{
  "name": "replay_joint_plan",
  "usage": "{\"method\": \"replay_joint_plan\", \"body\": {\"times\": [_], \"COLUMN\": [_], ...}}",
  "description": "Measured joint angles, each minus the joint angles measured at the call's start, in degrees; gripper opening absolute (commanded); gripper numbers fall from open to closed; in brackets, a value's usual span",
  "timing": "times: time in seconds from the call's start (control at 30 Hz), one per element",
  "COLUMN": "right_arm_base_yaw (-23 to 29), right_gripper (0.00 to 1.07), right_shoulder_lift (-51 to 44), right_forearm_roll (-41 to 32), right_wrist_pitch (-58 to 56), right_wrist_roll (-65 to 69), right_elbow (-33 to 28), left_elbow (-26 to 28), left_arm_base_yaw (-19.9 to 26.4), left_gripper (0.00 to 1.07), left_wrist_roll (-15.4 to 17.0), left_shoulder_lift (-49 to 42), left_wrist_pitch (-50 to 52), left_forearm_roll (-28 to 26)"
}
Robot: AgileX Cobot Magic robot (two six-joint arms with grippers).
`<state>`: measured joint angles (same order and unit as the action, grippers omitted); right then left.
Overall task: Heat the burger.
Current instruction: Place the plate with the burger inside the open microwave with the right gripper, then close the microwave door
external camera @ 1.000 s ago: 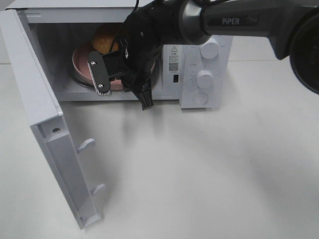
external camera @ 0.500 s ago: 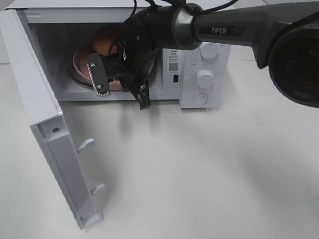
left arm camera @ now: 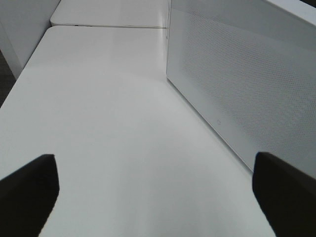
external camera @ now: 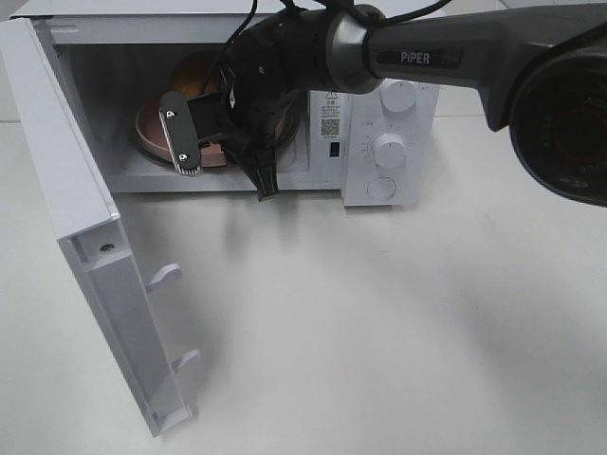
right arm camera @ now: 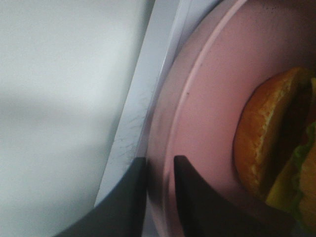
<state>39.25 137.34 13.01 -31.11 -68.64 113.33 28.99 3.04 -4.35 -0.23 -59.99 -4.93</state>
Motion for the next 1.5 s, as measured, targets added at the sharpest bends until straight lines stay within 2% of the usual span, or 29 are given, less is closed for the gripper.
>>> {"method": "replay_joint_plan", "body": {"times": [0.03,0.13,0.43,0.53,0.6,0.63,0.67,0.73,0.77,0.8,0.97,1.1,1.5], "right_arm_base_yaw": [0.0,0.0,0.0,0.0,0.0,0.0,0.0,0.0,0.0,0.0,0.0,0.0,0.0], "right_gripper": [0.38,0.4,0.41,0.44,0.47,0.53,0.53,0.62,0.62,0.68,0.78,0.78,0.76], "right_shoulder_lift": [0.0,0.0,-0.2,-1.4,-2.5,-4.1,-4.1,-6.2,-6.2,-7.2,-10.2,-12.1,-21.4], "right_forearm_roll": [-0.3,-0.7,-1.4,-1.5,-1.7,-1.8,-1.8,-1.8,-1.8,-1.8,-1.5,-1.4,-1.3], "right_wrist_pitch": [0.4,0.6,0.6,0.9,2.2,4.1,4.1,6.6,6.6,7.5,9.2,10.0,12.7], "right_wrist_roll": [0.0,0.0,2.6,3.0,3.1,3.2,3.2,3.3,3.3,4.2,4.5,4.7,8.2], "right_elbow": [0.0,0.0,-0.2,-1.9,-3.8,-6.2,-6.2,-9.4,-9.4,-11.2,-15.9,-18.4,-31.2], "left_elbow": [0.0,0.0,0.0,0.0,0.0,0.0,0.0,0.0,0.0,0.0,0.0,0.0,0.0], "left_arm_base_yaw": [0.0,0.0,0.0,0.0,0.0,0.0,0.0,0.0,0.0,0.0,0.0,0.0,0.0], "left_gripper": [1.02,1.02,1.02,1.02,1.02,1.02,1.02,1.02,1.02,1.02,1.02,1.02,1.02], "left_wrist_roll": [0.0,0.0,0.0,0.0,0.0,0.0,0.0,0.0,0.0,0.0,0.0,0.0,0.0], "left_shoulder_lift": [0.0,0.0,0.0,0.0,0.0,0.0,0.0,0.0,0.0,0.0,0.0,0.0,0.0], "left_wrist_pitch": [0.0,0.0,0.0,0.0,0.0,0.0,0.0,0.0,0.0,0.0,0.0,0.0,0.0], "left_forearm_roll": [0.0,0.0,0.0,0.0,0.0,0.0,0.0,0.0,0.0,0.0,0.0,0.0,0.0]}}
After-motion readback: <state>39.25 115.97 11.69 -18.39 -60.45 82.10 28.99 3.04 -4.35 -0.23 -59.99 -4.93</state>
